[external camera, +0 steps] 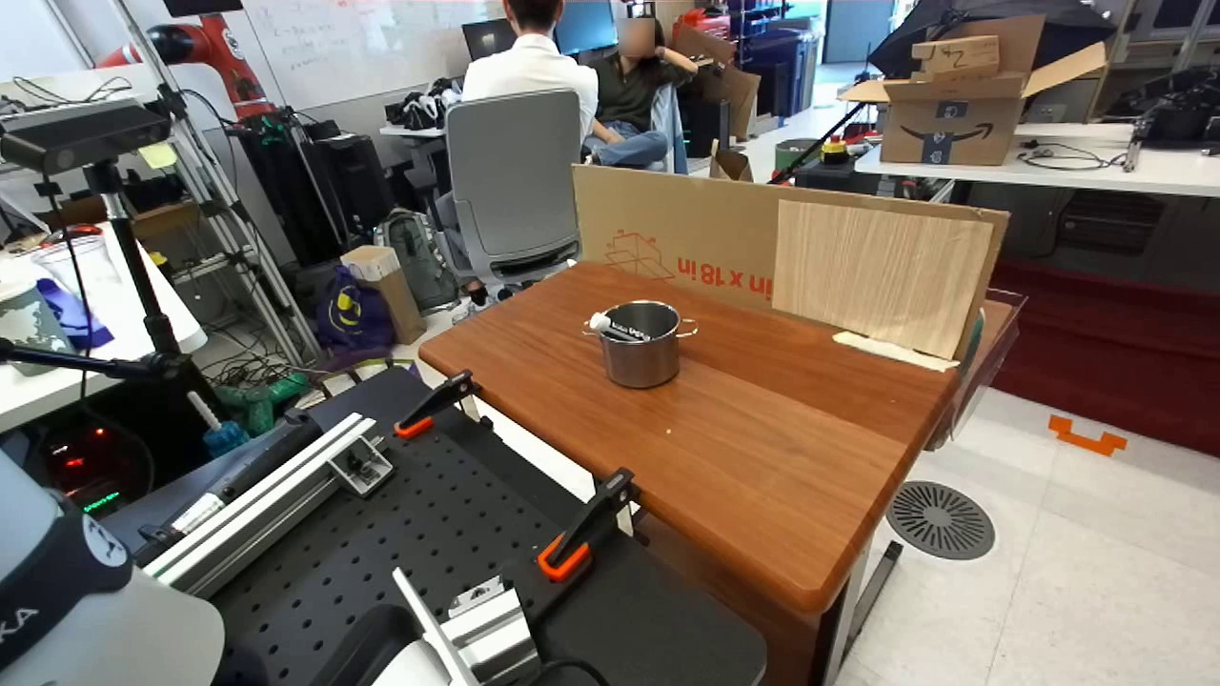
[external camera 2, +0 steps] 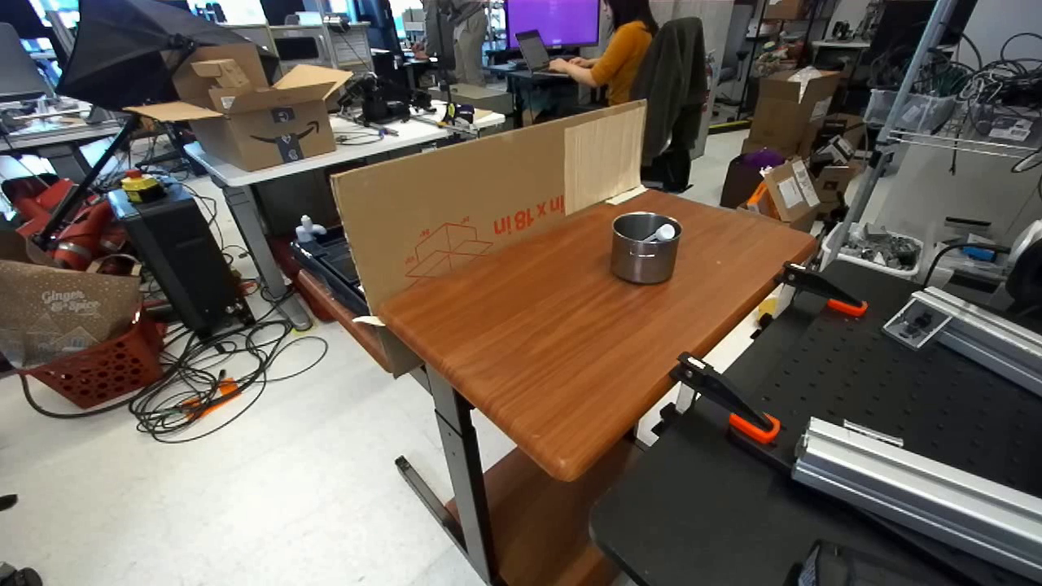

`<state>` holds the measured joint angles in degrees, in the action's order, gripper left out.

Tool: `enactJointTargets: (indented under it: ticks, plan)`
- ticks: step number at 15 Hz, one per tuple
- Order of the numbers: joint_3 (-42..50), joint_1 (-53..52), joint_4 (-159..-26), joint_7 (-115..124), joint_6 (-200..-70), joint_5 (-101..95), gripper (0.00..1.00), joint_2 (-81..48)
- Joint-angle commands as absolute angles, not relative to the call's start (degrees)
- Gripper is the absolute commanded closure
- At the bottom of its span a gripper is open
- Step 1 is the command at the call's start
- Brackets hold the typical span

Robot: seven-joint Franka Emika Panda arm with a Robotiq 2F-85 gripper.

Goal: Put the marker on the table

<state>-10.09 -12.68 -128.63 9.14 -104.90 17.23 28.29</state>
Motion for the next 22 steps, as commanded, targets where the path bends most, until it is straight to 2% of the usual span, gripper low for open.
enactJointTargets:
  ticks: [1,13,22]
  plan:
    - [-10.6,-12.01,-128.43,8.94,-104.62,17.47,0.0,28.29]
    - [-9.78,-11.48,-128.8,8.02,-104.65,17.33,0.0,28.64]
    - [-4.22,-5.5,-130.27,2.93,-106.17,15.89,0.0,24.53]
